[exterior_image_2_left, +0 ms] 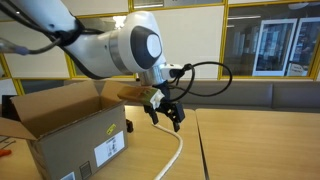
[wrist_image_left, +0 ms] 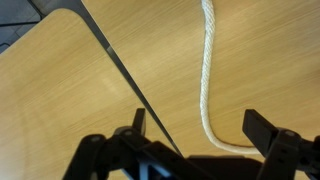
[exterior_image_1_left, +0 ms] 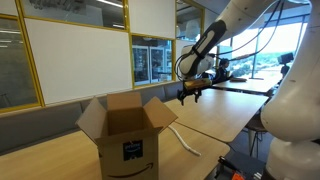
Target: Put the measuring tape, turnip plushie and the rope in the box respectively then move the box to the right, then put the black object in the box
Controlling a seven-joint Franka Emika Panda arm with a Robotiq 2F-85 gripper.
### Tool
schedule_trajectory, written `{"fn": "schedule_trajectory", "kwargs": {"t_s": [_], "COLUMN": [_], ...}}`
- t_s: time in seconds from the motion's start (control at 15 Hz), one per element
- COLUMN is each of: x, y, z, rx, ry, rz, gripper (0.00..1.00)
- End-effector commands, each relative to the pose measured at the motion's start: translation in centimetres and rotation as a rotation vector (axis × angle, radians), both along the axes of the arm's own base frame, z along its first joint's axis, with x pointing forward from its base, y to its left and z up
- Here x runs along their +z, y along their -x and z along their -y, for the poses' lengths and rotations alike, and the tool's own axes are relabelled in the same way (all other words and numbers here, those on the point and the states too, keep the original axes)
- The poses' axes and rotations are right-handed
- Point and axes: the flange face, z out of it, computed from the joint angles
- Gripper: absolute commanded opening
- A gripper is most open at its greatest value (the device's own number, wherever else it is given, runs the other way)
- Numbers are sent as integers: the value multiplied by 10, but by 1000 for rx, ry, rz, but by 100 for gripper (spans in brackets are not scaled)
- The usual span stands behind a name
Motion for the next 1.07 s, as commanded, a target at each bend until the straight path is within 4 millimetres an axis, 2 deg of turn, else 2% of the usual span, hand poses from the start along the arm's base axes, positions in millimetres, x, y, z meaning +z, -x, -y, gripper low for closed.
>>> {"fn": "schedule_trajectory", "kwargs": {"t_s": [0.0,0.4,1.0], "x": [-27,-73,-148], "y": [-37,-66,-103], "z": [10,23,36], "rx": [123,195,154], "ry": [-12,-92,-235], "rz": [-68,-86,-116], "gripper": [100,100,100]}}
